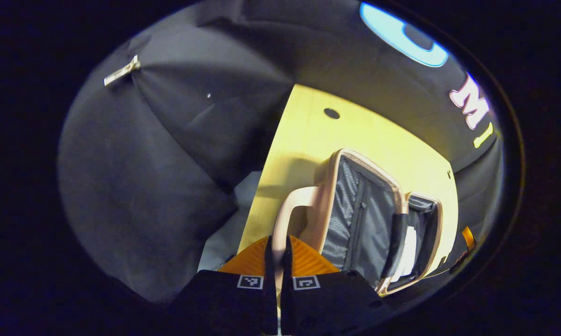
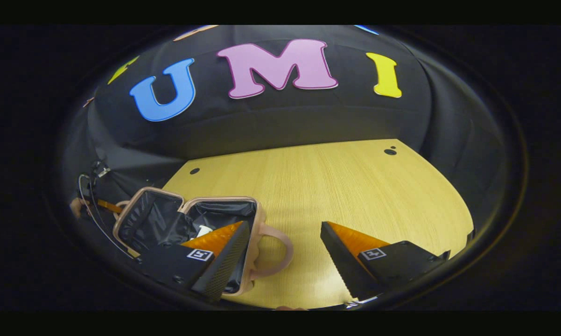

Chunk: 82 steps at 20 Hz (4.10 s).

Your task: First open the suitcase, pack the skin care products into it, and then close the suitcase.

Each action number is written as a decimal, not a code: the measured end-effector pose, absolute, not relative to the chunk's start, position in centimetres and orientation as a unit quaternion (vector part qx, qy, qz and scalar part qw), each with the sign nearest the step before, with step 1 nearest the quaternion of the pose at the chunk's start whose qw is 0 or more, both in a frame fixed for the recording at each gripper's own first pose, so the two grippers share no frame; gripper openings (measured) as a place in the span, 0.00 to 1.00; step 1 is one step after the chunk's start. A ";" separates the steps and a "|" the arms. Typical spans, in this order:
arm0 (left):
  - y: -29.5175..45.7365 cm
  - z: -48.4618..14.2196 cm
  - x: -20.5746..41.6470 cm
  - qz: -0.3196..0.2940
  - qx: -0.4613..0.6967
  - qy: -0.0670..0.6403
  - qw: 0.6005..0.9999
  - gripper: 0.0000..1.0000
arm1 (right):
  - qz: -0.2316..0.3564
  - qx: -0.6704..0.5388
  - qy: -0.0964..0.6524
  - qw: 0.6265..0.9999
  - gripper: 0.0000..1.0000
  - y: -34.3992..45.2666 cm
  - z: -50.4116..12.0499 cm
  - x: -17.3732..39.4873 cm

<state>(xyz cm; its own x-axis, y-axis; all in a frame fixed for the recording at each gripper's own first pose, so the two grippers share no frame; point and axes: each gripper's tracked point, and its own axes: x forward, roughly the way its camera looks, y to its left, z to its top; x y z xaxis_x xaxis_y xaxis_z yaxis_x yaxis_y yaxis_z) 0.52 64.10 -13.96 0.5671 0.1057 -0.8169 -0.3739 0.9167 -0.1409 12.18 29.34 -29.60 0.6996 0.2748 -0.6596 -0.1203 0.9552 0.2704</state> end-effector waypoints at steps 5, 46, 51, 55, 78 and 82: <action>59.9 -6.7 0.5 0.097 -0.135 0.391 0.905 0.07 | 0.125 0.104 0.353 0.921 0.98 29.1 -28.0 11.3; 7.2 -21.6 10.9 -0.241 -0.087 0.519 0.816 0.19 | 0.037 0.123 0.307 0.943 0.98 11.0 -24.1 3.7; 6.0 -18.8 9.9 -0.191 -0.095 0.465 0.859 0.77 | 0.111 0.111 0.291 0.944 0.98 8.7 -23.3 5.3; 3.3 -15.1 9.0 -0.159 -0.063 0.390 0.905 0.98 | 0.170 0.107 0.274 0.941 0.98 7.3 -22.1 6.4; 0.7 7.3 2.9 0.009 0.086 -0.069 0.994 0.97 | 0.173 0.005 0.075 0.982 0.97 4.6 -8.3 14.5; 2.1 6.1 3.0 0.015 0.086 -0.046 0.995 0.96 | 0.163 0.027 0.079 0.983 0.97 5.3 -7.3 14.0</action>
<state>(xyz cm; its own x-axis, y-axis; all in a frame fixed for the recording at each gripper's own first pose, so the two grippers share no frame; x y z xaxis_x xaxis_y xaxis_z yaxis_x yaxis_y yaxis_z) 2.96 2.10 6.13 0.9953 0.0211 0.0950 -0.0372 0.9846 0.1706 13.96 5.29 -7.28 0.9343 0.3252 -0.1459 -0.3167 0.9453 0.0787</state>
